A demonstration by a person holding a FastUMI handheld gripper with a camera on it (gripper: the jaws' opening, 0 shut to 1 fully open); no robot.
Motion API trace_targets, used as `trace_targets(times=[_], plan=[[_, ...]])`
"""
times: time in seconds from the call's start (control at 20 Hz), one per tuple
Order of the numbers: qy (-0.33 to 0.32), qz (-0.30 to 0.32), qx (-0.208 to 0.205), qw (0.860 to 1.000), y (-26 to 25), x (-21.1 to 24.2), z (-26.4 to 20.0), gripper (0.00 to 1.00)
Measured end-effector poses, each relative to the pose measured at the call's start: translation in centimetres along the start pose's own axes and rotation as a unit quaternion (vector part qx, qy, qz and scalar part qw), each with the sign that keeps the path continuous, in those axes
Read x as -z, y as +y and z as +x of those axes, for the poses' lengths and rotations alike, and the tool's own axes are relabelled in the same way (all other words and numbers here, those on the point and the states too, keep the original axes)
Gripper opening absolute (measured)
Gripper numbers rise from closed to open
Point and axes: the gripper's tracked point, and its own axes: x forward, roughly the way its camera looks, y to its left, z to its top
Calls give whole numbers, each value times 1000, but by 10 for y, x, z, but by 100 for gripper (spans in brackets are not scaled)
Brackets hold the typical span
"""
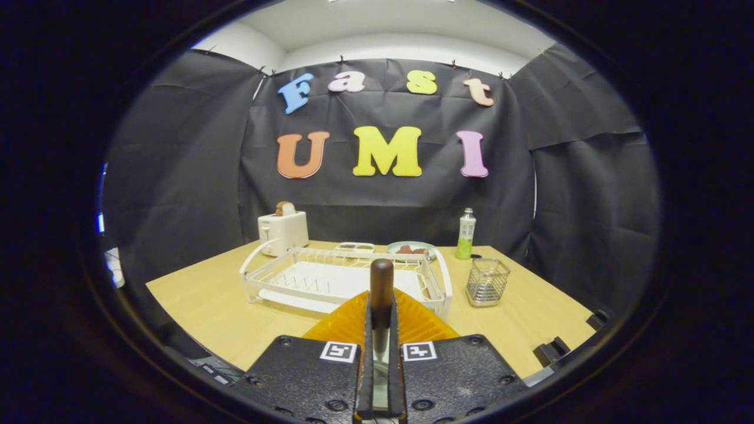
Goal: Take the plate from the dish rack, then take the spoon from the basket and place it into the plate.
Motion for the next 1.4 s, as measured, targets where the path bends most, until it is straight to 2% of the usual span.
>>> trace_targets(times=[0.3,0.45,0.6,0.7,0.85,0.9,1.3,1.4], plan=[[19,12,32,999,-36,17,7,18],[15,20,31,999,-53,15,6,20],[24,23,34,999,-65,14,3,40],[13,25,34,999,-71,7,0,44],[-3,24,35,999,-76,-5,-10,59],[-9,25,32,999,-74,-11,-16,68],[-59,46,-9,997,-60,-60,-61,97],[-58,45,-5,997,-64,-68,-69,100]])
